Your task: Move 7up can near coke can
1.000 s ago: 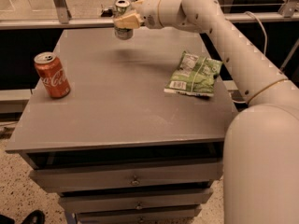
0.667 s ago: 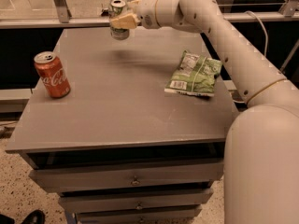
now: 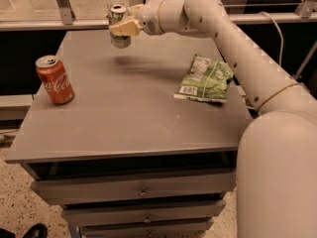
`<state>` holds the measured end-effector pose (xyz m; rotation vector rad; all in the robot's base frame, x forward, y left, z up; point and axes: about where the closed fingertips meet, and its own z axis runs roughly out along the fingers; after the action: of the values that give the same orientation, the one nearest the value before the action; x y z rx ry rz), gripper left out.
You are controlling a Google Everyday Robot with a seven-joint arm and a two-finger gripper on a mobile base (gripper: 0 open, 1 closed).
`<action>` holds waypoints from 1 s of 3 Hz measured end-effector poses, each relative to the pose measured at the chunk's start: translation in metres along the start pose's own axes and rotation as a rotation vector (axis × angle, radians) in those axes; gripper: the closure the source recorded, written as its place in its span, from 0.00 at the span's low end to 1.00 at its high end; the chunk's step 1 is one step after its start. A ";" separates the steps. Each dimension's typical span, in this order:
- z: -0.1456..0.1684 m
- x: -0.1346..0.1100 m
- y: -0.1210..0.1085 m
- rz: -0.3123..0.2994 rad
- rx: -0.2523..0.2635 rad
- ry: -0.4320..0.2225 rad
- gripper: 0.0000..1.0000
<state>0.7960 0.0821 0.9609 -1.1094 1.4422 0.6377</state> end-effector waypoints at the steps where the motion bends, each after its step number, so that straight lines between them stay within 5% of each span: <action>1: 0.007 -0.012 0.046 0.002 -0.110 -0.014 1.00; 2: 0.011 -0.026 0.107 0.021 -0.261 -0.038 1.00; 3: 0.015 -0.028 0.137 0.038 -0.338 -0.047 1.00</action>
Offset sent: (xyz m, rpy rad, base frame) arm -0.1312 0.0721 0.0082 0.0266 0.0962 0.3451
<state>0.6781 0.1585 0.9563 -1.3198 1.3486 0.9540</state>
